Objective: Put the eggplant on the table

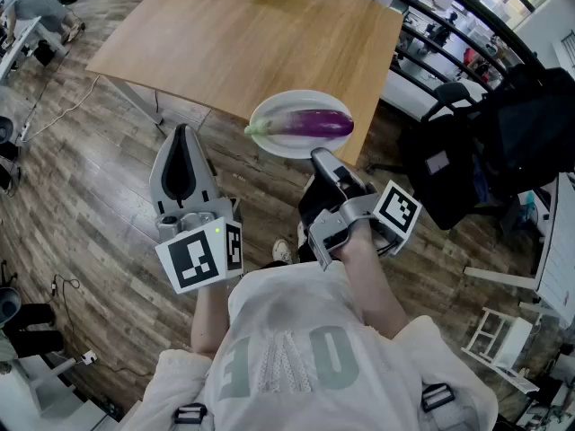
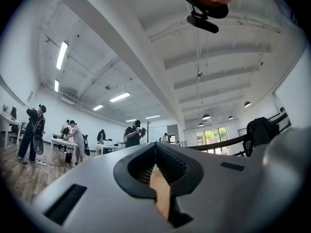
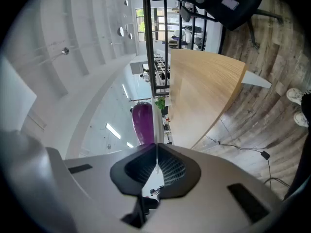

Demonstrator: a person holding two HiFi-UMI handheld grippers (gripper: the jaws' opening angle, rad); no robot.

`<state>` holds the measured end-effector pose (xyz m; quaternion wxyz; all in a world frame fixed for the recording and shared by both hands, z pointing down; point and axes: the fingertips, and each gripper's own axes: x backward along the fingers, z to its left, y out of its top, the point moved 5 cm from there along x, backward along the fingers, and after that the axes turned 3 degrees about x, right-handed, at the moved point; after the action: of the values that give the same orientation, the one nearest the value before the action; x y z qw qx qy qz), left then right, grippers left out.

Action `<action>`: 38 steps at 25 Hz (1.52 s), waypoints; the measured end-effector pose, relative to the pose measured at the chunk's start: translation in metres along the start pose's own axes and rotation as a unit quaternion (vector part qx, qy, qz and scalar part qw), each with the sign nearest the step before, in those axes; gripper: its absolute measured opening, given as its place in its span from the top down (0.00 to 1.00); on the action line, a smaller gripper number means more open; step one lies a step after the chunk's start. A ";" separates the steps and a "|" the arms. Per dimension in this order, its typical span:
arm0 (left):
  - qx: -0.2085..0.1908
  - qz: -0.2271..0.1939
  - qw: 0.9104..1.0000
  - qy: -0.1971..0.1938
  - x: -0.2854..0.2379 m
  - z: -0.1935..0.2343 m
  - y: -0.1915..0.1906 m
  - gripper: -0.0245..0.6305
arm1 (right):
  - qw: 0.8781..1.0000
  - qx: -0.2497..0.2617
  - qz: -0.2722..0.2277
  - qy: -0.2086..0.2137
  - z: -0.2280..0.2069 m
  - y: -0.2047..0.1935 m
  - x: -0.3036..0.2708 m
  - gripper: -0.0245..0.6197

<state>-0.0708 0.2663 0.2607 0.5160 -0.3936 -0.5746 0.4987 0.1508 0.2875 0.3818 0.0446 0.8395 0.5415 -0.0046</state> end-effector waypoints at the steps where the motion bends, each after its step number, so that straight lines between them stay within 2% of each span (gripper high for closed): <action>1: 0.001 0.000 1.000 0.002 0.000 0.003 0.000 0.95 | 1.000 0.000 0.002 0.005 0.002 -0.003 0.001 0.92; 7: -0.005 0.003 1.000 0.015 0.010 0.007 0.002 0.95 | 1.000 0.014 0.014 0.003 0.005 -0.009 0.013 0.92; 22: -0.015 -0.006 1.000 0.026 0.022 0.025 0.010 0.95 | 0.999 0.022 0.022 0.017 0.001 -0.008 -0.008 0.92; 29: -0.009 0.003 0.999 0.032 0.005 0.044 -0.006 0.95 | 0.999 0.034 0.011 0.014 0.000 0.001 -0.031 0.92; 38: -0.019 -0.001 0.999 0.039 -0.040 0.052 -0.029 0.95 | 0.999 0.047 0.008 0.017 -0.010 0.044 -0.096 0.92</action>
<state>-0.1143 0.2129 0.2823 0.5312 -0.4218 -0.5638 0.4711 0.1511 0.1826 0.4000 -0.0043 0.8449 0.5347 -0.0151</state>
